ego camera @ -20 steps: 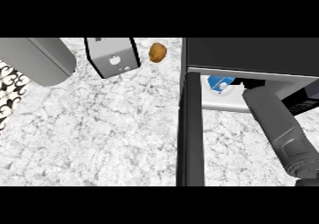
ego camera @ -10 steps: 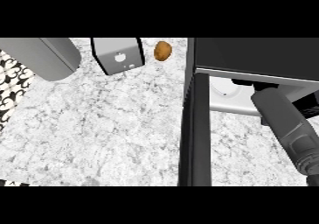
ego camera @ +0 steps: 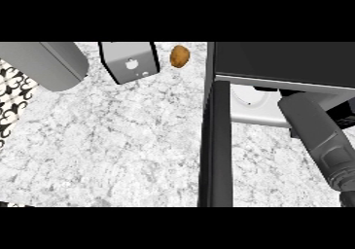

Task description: Pick up the milk, place it into the microwave and close the microwave

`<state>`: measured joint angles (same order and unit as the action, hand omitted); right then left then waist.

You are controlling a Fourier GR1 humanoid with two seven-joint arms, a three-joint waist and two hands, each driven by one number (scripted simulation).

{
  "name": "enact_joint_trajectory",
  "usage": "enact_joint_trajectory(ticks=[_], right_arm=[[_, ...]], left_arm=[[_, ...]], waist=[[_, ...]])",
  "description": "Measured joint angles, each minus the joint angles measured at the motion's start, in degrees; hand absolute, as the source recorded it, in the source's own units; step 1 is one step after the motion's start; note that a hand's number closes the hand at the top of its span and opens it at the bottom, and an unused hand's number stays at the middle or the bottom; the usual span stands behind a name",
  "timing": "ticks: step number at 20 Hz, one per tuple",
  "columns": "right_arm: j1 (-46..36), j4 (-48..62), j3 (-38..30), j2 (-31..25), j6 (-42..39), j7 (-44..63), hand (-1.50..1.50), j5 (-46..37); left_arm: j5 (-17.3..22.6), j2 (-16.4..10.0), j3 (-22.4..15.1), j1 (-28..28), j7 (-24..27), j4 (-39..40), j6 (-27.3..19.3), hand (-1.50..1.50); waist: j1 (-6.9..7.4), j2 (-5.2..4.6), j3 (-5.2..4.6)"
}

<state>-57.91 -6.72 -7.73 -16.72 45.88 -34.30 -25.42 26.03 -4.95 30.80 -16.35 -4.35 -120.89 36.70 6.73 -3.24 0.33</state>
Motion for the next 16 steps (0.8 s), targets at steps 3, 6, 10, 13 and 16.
enact_joint_trajectory(ticks=[3, 6, 10, 13, 16], right_arm=[[-0.10, -0.08, -0.69, 0.27, -3.18, -1.85, -1.50, 0.76], [-0.22, -0.36, -2.00, 0.73, -6.76, -3.65, -1.50, 2.19], [0.12, -0.86, -4.27, 1.45, -12.00, -6.49, -1.50, 4.69], [0.89, -1.34, -6.36, 2.38, -15.96, -9.08, -1.50, 7.01], [2.09, -1.64, -8.48, 3.09, -19.68, -11.59, -1.50, 9.34]], left_arm=[[-0.77, 0.10, -1.06, 0.10, 0.35, 0.42, 1.17, -1.50], [-0.90, 0.18, -2.24, 0.27, 0.52, 0.73, 2.33, -1.50], [-1.12, 0.25, -3.84, 0.02, 1.11, 1.53, 4.65, -1.50], [-1.65, 0.35, -5.40, 0.72, 1.11, 2.05, 5.69, -1.50], [-2.39, 1.52, -7.40, 0.73, 0.78, 1.47, 5.94, -1.50]], waist=[[-0.26, 0.20, 0.00], [-0.49, 0.33, 0.01], [-1.21, 0.72, -0.02], [-1.95, 0.95, -0.03], [-2.50, 1.26, -0.06]])
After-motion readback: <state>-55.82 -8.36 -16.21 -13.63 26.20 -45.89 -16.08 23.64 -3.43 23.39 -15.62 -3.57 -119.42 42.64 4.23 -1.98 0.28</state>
